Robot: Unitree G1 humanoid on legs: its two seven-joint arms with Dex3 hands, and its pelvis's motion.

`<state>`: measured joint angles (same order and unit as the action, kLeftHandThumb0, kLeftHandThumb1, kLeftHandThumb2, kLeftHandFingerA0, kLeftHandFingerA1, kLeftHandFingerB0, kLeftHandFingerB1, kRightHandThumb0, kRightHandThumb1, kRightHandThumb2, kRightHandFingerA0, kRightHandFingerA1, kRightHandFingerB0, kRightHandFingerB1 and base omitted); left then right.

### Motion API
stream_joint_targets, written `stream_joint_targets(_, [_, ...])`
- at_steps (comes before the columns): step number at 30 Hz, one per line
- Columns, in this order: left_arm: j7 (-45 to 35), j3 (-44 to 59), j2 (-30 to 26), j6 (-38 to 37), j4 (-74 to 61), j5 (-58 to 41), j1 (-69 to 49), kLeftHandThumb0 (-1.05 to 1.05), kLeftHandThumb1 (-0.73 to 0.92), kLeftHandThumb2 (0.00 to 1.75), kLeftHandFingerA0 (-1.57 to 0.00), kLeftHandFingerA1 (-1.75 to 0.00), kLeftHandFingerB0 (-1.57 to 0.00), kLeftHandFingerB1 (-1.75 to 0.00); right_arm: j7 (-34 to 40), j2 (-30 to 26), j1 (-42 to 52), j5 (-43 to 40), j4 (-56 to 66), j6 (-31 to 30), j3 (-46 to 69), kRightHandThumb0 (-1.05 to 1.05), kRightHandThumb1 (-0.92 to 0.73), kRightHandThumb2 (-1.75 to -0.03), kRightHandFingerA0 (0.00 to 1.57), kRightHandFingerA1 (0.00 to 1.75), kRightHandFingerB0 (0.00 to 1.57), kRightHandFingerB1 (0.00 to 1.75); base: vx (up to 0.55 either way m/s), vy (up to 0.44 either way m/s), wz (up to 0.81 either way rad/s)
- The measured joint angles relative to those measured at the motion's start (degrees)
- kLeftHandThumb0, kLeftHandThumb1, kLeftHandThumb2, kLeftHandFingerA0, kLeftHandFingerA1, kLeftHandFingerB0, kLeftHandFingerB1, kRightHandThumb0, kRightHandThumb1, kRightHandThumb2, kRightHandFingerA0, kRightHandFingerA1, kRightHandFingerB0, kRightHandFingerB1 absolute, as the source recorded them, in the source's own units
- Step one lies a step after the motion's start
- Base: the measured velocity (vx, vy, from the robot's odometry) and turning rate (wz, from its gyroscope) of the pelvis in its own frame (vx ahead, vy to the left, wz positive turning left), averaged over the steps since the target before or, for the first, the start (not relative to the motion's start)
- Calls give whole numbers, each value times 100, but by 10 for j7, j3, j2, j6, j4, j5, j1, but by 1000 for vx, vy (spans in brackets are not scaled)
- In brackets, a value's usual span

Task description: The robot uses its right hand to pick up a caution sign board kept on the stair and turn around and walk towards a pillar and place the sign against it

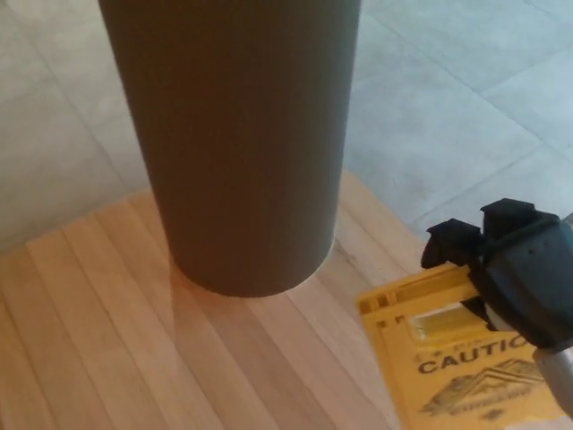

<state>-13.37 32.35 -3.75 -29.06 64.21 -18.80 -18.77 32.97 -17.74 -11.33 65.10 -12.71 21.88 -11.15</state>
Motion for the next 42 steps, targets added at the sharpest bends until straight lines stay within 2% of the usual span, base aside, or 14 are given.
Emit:
stream_joint_targets(2, [2, 0, -5, 0, -5, 0, -1, -40, 42, 67, -112, -75, -98, -68, 3, 4, -4, -2, -4, -2, -9, -18, -58, -86, 92, 150, 90, 100, 136, 174, -12])
stream_joint_targets(7, [7, -3, -5, 0, -11, 1, -2, -40, 43, 68, -111, -76, -97, -67, 13, 11, -25, -12, -34, -2, -30, -18, -58, -87, 91, 152, 88, 104, 163, 27, -2])
stream_joint_targets(12, [9, -3, -6, 0, -11, 1, -2, -41, 45, 65, -109, -74, -94, -67, 26, 11, -38, -21, -65, -1, -45, -17, -59, -86, 90, 156, 85, 115, 172, -151, 7])
stream_joint_targets(17, [11, -6, 0, 0, -11, 2, -2, -41, 45, 65, -114, -75, -100, -67, 35, -2, -60, -24, -102, -4, -59, -17, -61, -80, 88, 160, 79, 120, 184, -189, 1])
stream_joint_targets(20, [11, -5, 0, 0, -11, 2, 1, -40, 44, 66, -111, -76, -98, -67, 36, -8, -74, -25, -116, -9, -68, -17, -60, -87, 87, 162, 76, 125, 158, -37, -11])
stream_joint_targets(21, [11, -4, -1, 0, -10, 2, 2, -42, 44, 65, -111, -76, -99, -66, 37, -7, -75, -24, -117, -9, -73, -17, -59, -91, 87, 160, 79, 120, 124, 21, -16])
stream_joint_targets(26, [11, -2, -1, 0, -11, 1, 4, -44, 44, 64, -111, -76, -100, -67, 39, -2, -82, -19, -122, -18, -99, -17, -59, -90, 87, 159, 79, 120, 105, 104, -16])
stream_joint_targets(28, [11, -1, -1, 0, -12, 1, 4, -42, 44, 66, -115, -75, -101, -67, 41, -1, -84, -20, -123, -20, -107, -13, -58, -96, 89, 159, 79, 123, 148, 210, -15])
stream_joint_targets(36, [10, 0, -11, 0, -17, 1, 6, -41, 43, 66, -113, -74, -99, -67, 50, 50, -104, -24, -141, -14, -158, -13, -58, -94, 87, 162, 79, 119, 118, 148, 0])
stream_joint_targets(37, [10, 0, -11, 0, -16, 1, 5, -42, 43, 66, -109, -76, -97, -68, 50, 54, -104, -24, -144, -13, -163, -14, -61, -88, 85, 165, 78, 121, 159, 1, 6])
stream_joint_targets(42, [5, 2, -11, 0, -15, -1, 3, -44, 44, 64, -112, -77, -99, -68, 56, 69, -116, -25, -162, -12, -183, -9, -59, -91, 87, 166, 79, 127, 154, -75, 6])
